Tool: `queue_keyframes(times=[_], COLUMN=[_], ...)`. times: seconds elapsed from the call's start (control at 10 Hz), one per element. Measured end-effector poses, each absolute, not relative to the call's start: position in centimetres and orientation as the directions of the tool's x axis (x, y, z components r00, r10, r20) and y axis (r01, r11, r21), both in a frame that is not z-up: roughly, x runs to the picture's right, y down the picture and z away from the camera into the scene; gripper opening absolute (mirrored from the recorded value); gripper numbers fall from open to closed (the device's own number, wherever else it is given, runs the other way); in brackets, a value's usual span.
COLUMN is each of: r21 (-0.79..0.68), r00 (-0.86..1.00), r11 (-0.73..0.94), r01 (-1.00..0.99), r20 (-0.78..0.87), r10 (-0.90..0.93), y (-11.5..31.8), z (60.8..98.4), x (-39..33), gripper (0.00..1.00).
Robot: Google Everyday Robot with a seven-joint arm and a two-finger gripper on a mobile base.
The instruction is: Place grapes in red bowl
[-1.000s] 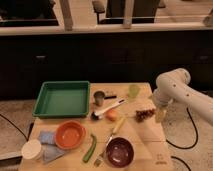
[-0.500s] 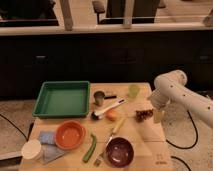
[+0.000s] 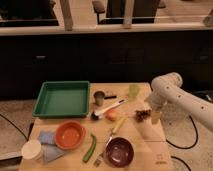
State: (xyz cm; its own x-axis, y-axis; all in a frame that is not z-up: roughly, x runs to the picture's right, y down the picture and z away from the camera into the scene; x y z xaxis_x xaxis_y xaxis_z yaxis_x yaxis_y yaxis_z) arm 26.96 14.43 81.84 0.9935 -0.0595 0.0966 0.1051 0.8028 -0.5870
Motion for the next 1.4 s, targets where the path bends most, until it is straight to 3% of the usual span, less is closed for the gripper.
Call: queue_keyframes(times=[1.4], r21=[-0.616], r00=[0.990], r11=[0.780], r01=[0.113], r20=[0.141], r10=[-0.033], y=[17.8], z=[85.1], x=[26.2], gripper=[0.80])
